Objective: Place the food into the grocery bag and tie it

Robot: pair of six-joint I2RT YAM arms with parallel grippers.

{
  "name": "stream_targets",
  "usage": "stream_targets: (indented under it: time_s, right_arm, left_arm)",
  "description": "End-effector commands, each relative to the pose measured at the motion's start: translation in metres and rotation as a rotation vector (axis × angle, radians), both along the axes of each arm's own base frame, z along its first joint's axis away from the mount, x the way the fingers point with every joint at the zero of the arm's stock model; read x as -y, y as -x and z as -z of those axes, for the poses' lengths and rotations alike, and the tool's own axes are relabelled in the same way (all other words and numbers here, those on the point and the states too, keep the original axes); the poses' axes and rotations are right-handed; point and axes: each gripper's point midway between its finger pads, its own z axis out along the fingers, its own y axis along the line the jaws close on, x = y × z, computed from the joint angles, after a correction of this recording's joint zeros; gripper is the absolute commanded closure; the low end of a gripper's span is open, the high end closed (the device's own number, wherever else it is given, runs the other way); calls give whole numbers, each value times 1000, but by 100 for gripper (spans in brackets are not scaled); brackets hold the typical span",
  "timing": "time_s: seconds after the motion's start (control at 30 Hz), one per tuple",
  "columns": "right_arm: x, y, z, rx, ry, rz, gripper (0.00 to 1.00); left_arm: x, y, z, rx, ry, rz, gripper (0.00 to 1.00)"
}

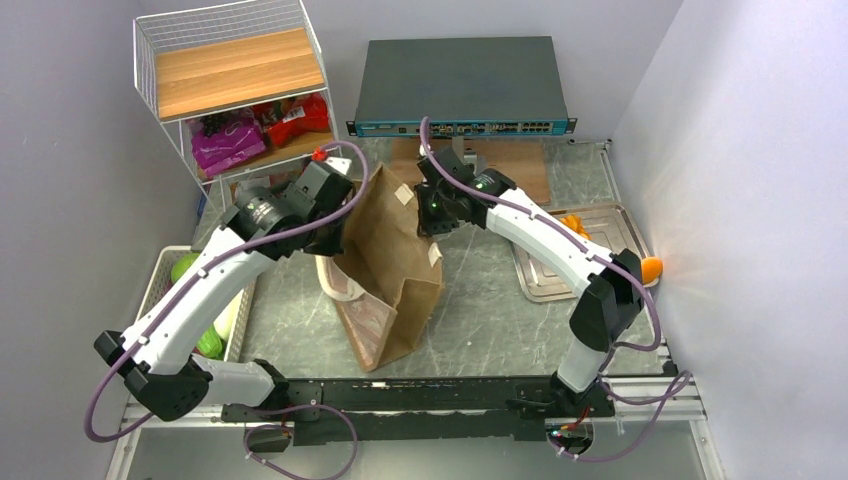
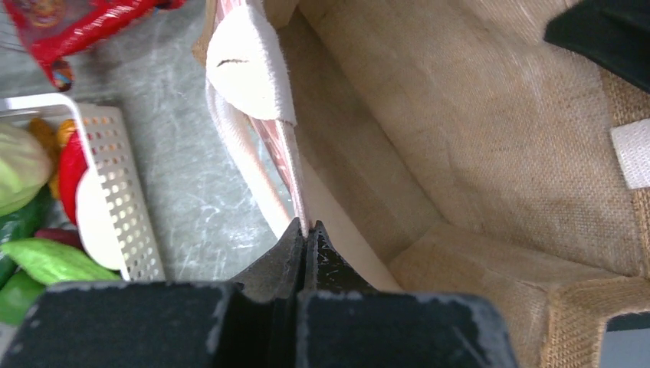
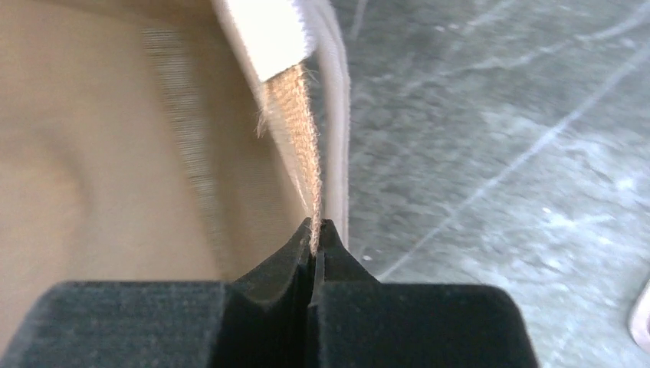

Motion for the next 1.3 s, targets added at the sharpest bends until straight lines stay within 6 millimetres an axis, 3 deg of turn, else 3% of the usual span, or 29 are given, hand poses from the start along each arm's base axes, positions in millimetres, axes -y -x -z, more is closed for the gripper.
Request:
stream_targets:
  time_s: [0.0,0.13,0.23,0.37,0.5,0.53,0.57,0.6,0.7,0.83,0.9,1.27]
  right_arm:
    - [56,5,4,-11,225,158,100]
    - [87,14,-2,20,292,231,100]
    - [99,23,-5,9,311,264,100]
    - [83,37,-7,-21,210,216,100]
    - [47,48,-15,-15,26,100,100]
    - [41,50,-18,-12,-1,85,95]
    - [36,52,-23,-4,-27,71,78]
    - [34,52,-27,7,-40,64,69]
    - [30,53,-38,34,-56,45,47]
    - [42,44,-56,116,-31,74,21]
    - [50,38,-65,161,-13,104,2]
    - [99,13,-101,384,7,322,0]
  left_arm:
    - [-31,2,-47,89,-55,-104,100]
    - [-52,10,-51,65,-142,-145,100]
    - [-63,18,-51,71,-158,-166,100]
    - [-58,22,-43,66,-118,-140,100]
    - [-42,24,-27,43,-52,-88,100]
    - [-41,24,-25,41,-47,-85,100]
    - [-40,24,-22,37,-44,-82,100]
    - [-37,24,-20,38,-34,-71,100]
    - [-27,23,-21,58,7,-17,100]
    - [-24,22,-20,70,15,19,100]
    - [-21,23,-18,68,18,44,100]
    - [-17,19,-14,81,18,63,100]
